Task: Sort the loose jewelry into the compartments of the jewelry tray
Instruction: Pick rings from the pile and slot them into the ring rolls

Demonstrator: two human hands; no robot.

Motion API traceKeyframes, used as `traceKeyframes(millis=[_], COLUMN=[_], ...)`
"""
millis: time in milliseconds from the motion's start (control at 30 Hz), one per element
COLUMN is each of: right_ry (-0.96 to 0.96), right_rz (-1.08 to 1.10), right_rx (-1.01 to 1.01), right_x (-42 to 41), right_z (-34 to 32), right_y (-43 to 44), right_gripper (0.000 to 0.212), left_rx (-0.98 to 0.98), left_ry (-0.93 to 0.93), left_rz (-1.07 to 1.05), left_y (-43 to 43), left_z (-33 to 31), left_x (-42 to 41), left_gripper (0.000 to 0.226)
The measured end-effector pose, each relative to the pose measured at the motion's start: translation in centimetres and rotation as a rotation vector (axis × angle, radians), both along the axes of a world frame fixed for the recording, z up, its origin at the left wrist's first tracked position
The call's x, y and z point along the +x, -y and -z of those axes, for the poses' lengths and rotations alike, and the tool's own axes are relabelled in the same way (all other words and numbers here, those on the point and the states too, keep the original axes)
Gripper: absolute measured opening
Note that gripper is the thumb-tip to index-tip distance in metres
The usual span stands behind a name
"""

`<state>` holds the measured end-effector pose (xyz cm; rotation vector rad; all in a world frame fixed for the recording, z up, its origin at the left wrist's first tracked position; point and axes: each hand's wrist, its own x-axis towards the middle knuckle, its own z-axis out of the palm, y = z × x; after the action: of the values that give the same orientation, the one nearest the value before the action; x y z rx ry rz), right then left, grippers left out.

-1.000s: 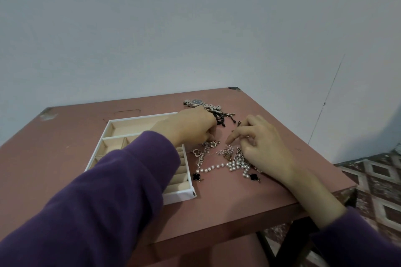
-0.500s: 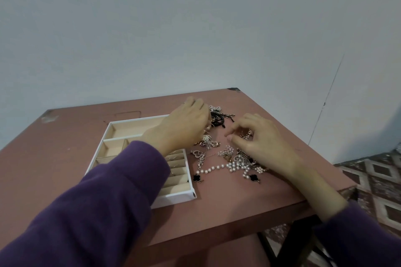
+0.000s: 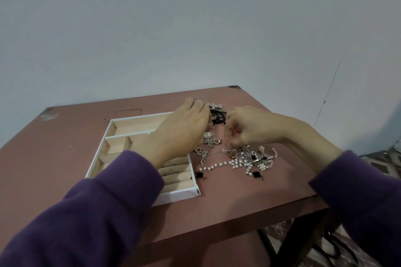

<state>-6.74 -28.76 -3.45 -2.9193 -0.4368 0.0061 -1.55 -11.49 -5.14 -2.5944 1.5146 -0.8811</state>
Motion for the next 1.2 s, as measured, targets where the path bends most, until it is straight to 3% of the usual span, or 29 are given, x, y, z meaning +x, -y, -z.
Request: traceKeyframes(millis=[100, 300, 733, 933, 1133, 1200], right_ry=[-0.040, -0.136, -0.024, -0.077, -0.102, -0.116], right_rz=[-0.027, -0.076, 0.074, 0.046, 0.059, 0.065], right_rx=[-0.091, -0.065, 0.298, 0.275, 0.240, 0.276], right_x=[0.5, 0.9, 0.8, 0.4, 0.5, 0.4], right_z=[-0.3, -0.6, 0.7, 0.6, 0.7, 0.7], right_y=[-0.4, -1.0, 0.9, 0.9, -0.1, -0.3], right_gripper=[0.008, 0.026, 0.003, 0.017, 0.011, 0.005], left_rx=[-0.006, -0.002, 0.008, 0.026, -0.020, -0.106], left_ry=[-0.038, -0.107, -0.178, -0.177, -0.254, -0.382], left_rz=[-0.013, -0.058, -0.100, -0.117, -0.045, 0.007], left_y=[-0.2, -0.4, -1.8, -2.1, -1.9, -1.6], left_z=[-0.2, -0.3, -0.7, -0.7, -0.8, -0.8], left_x=[-0.2, -0.4, -0.7, -0.8, -1.1, -1.3], left_gripper=[0.010, 0.020, 0.019, 0.021, 0.012, 0.005])
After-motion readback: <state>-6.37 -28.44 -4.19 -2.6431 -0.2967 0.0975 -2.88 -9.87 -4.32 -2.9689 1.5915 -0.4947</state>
